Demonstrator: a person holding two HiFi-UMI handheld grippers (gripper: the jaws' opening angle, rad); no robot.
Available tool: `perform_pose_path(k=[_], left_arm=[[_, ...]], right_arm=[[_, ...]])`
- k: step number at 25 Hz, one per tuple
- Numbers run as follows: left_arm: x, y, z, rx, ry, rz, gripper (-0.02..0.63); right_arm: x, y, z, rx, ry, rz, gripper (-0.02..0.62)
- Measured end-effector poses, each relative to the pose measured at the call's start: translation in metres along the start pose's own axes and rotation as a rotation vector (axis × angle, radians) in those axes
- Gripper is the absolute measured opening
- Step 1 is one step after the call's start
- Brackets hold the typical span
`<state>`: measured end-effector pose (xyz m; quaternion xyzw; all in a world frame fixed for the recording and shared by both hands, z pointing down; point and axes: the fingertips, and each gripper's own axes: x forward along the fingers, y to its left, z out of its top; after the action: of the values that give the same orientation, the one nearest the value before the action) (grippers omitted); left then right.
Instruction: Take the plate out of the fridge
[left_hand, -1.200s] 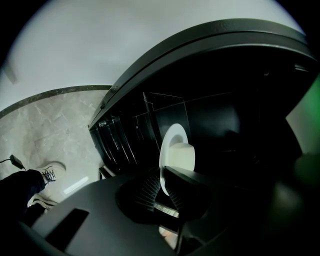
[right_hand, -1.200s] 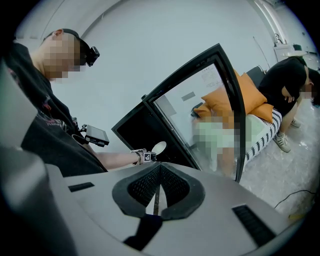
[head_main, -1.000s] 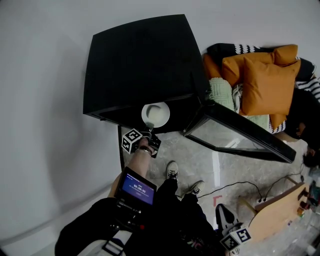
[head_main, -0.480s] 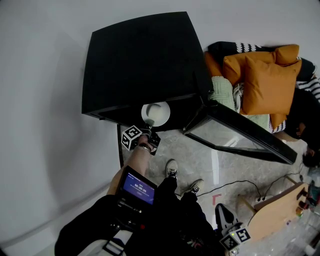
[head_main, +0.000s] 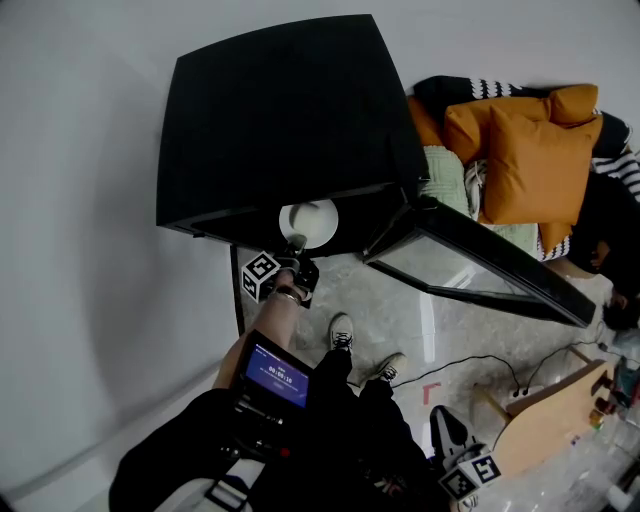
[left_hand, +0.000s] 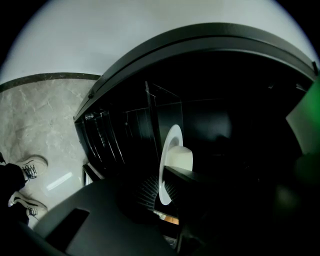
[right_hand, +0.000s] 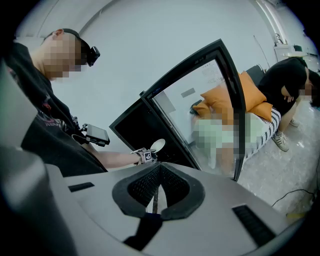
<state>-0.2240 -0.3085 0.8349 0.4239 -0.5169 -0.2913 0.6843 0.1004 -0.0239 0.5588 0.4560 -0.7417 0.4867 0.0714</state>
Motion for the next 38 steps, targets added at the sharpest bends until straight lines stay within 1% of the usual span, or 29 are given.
perform_pose_path(k=[6, 9, 13, 18, 24, 29, 33, 38], left_arm=[[-0.014, 0.006, -0.007, -0.017, -0.001, -0.035, 0.025], [-0.015, 0.009, -0.008, -0.017, 0.008, -0.049, 0.025], [-0.011, 0.007, -0.004, -0.009, 0.002, -0.071, 0.025], [-0.007, 0.003, -0.004, 0.019, 0.013, -0.072, 0.025], [-0.012, 0.001, -0.003, 0.025, -0.007, -0.066, 0.02], [-0.025, -0.007, -0.007, 0.026, -0.014, -0.07, 0.021], [-0.047, -0.017, -0.012, 0.028, -0.028, -0.107, 0.021], [-0.082, -0.03, -0.022, 0.019, -0.057, -0.147, 0.02]], right_arm=[[0.004, 0.0, 0.0, -0.012, 0.017, 0.017, 0.003], [0.004, -0.005, -0.001, -0.056, 0.019, 0.013, 0.003], [0.007, 0.0, 0.0, -0.009, 0.032, 0.02, 0.003], [0.006, -0.001, -0.001, -0.006, 0.041, 0.013, 0.003], [0.008, -0.001, 0.0, -0.009, 0.02, 0.024, 0.003], [0.007, -0.001, 0.001, -0.02, 0.016, 0.06, 0.003], [0.006, -0.006, 0.007, -0.08, -0.01, 0.124, 0.003], [0.0, -0.013, 0.001, -0.145, 0.056, 0.182, 0.003]])
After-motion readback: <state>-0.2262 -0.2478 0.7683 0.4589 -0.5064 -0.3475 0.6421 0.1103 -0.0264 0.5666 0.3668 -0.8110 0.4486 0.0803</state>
